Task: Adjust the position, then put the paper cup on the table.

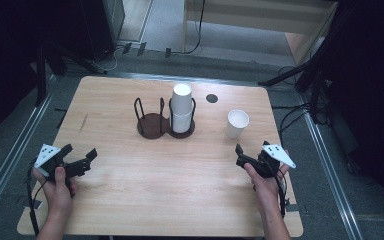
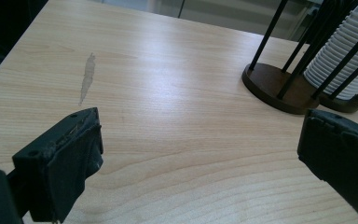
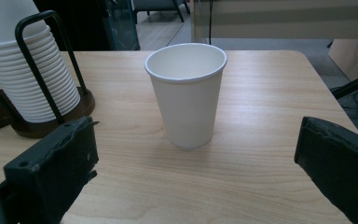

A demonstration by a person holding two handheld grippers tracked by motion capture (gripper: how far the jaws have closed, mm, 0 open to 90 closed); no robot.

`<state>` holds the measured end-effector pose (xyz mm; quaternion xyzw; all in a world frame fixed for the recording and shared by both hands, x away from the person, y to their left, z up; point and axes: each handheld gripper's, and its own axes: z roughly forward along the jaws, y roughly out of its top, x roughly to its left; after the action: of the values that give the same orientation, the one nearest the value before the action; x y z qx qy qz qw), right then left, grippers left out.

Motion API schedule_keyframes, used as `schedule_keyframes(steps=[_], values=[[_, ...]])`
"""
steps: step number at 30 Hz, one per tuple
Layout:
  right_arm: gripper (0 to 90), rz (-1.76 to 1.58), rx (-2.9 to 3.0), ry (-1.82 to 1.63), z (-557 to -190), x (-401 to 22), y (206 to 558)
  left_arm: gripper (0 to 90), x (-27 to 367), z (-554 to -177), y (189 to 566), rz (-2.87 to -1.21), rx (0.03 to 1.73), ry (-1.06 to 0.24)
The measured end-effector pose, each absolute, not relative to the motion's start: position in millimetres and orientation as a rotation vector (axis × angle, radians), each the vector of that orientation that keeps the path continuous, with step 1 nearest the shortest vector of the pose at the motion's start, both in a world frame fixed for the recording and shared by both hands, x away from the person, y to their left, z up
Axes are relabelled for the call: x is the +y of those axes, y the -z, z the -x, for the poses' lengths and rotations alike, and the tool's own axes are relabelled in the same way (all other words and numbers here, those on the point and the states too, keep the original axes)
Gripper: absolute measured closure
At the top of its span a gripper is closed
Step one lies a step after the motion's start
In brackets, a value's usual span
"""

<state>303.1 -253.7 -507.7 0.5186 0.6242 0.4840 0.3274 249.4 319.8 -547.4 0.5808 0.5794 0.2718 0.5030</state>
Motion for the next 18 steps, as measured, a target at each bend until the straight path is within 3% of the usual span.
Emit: schedule_keyframes(steps=[18], values=[[0.0, -1.305, 1.595, -1.271, -263, -277, 501, 0.4, 318, -248, 548, -1.411, 1.398, -0.660]])
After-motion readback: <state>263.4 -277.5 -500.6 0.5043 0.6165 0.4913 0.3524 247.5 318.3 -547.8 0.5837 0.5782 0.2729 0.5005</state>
